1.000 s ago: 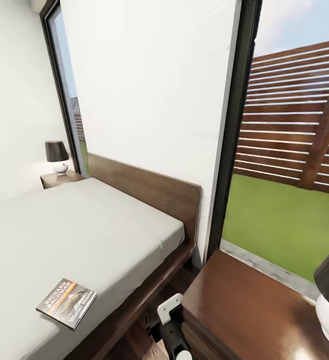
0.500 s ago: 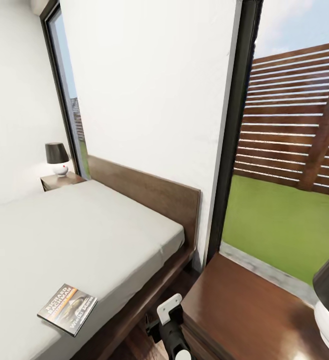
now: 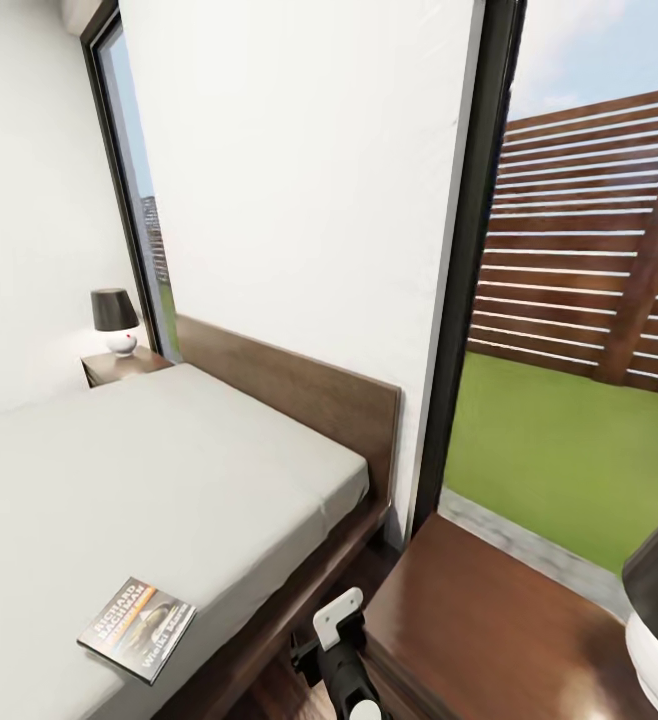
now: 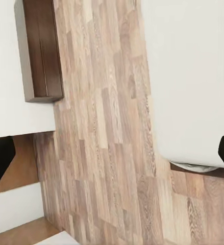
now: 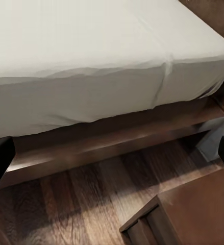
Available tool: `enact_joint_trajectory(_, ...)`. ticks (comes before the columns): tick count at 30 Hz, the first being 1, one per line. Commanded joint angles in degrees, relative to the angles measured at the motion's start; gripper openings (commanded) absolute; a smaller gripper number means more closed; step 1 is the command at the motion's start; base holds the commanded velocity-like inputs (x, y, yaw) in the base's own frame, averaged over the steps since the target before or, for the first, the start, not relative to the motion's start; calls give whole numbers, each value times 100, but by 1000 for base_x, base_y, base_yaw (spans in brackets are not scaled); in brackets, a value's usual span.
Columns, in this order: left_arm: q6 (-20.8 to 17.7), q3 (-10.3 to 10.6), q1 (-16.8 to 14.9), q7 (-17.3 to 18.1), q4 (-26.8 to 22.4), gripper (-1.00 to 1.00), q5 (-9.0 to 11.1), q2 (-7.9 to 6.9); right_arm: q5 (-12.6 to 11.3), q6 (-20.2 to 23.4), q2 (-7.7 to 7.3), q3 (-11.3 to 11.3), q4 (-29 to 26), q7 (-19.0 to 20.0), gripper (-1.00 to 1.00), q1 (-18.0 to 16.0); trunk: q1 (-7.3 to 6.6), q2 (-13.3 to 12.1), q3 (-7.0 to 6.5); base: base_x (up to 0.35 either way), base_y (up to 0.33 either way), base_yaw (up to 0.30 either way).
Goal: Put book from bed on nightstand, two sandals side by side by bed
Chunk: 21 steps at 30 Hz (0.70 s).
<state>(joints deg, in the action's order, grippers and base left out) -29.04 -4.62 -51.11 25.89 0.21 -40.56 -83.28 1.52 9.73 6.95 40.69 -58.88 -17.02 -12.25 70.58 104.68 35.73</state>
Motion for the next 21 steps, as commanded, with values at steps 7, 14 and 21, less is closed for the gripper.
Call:
enact_joint_trajectory(7, 50, -44, -14, -15, 57, 100, -126, 336, 24, 47, -1, 18, 13, -38, 100, -6, -155, -279, -121, 0, 0, 0)
enact_joint_trajectory(14, 103, -47, -4, -24, 66, 100, -120, 986, 32, 47, -1, 18, 23, -38, 100, -6, -309, -560, -246, 0, 0, 0)
enact_joint_trajectory(21, 91, -54, 239, -29, 61, 100, 0, 1967, 33, 47, -1, 20, 25, -38, 100, -6, -462, -840, -372, 0, 0, 0)
